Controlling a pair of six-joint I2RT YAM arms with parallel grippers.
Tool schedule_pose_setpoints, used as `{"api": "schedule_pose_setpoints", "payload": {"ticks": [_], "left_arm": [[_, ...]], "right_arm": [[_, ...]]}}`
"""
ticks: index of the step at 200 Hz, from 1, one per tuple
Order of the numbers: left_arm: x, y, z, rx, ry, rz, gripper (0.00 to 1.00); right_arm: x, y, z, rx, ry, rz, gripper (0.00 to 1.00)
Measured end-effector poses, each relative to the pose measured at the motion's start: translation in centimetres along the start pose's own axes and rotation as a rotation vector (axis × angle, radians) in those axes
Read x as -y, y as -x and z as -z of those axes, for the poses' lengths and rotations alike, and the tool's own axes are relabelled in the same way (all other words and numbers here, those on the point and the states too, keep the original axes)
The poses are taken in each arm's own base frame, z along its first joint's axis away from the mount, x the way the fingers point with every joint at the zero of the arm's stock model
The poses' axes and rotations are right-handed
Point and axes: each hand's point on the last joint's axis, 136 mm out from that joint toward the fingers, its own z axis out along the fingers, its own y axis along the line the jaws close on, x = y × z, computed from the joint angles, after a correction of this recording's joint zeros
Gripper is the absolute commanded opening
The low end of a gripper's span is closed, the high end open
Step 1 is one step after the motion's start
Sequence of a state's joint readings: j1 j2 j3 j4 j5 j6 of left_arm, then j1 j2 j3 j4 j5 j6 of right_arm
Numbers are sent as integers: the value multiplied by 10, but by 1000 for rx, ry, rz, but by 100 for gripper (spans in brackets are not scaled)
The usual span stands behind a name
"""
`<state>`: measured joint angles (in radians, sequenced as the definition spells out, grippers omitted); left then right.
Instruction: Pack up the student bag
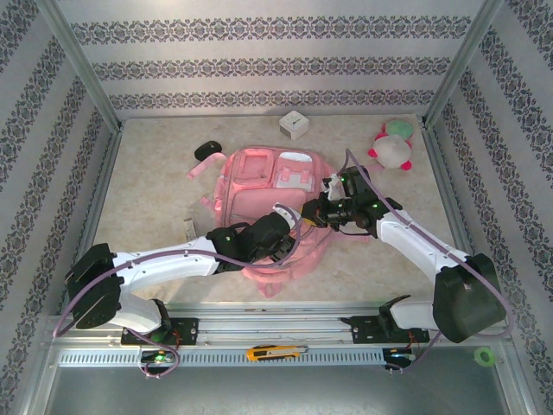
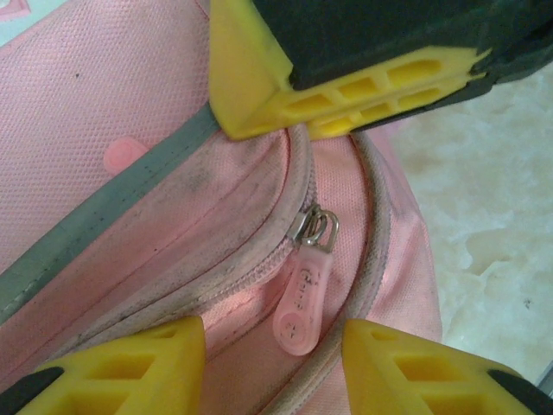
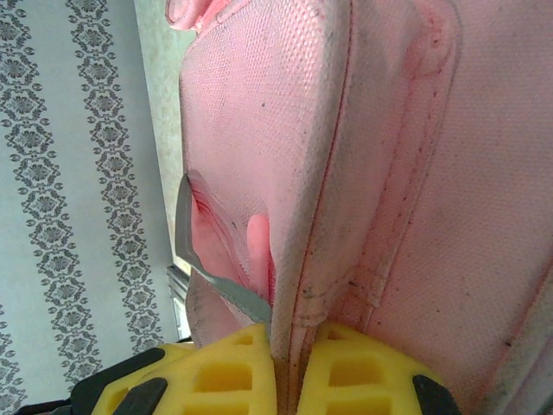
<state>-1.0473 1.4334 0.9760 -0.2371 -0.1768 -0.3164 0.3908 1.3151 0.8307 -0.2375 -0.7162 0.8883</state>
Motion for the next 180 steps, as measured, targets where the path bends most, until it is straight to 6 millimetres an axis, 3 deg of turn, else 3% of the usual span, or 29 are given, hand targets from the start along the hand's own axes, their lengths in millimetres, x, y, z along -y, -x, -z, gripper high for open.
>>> {"api": "schedule_pose_setpoints", "payload": {"ticks": [32, 54, 75, 100, 141, 166, 180], "left_arm": [[2, 2, -8, 7, 0, 27, 38], [5, 0, -14, 1, -7, 41, 14], [7, 2, -14, 7, -30, 63, 0], [3, 4, -9, 25, -59, 85, 0], [-36, -9, 6, 40, -5, 139, 0], [-47, -18, 11, 37, 5, 154, 0], [-44, -18, 12, 33, -11, 154, 21]], "right_arm": [[2, 2, 0, 11, -10, -1, 0], [1, 4, 0, 26, -14, 6, 0], [0, 6, 1, 36, -14, 11, 0], [3, 9, 6, 41, -4, 4, 0], [8, 14, 15, 35, 11, -6, 0], [9, 15, 16, 34, 12, -7, 0], [9, 14, 16, 31, 14, -6, 0]]}}
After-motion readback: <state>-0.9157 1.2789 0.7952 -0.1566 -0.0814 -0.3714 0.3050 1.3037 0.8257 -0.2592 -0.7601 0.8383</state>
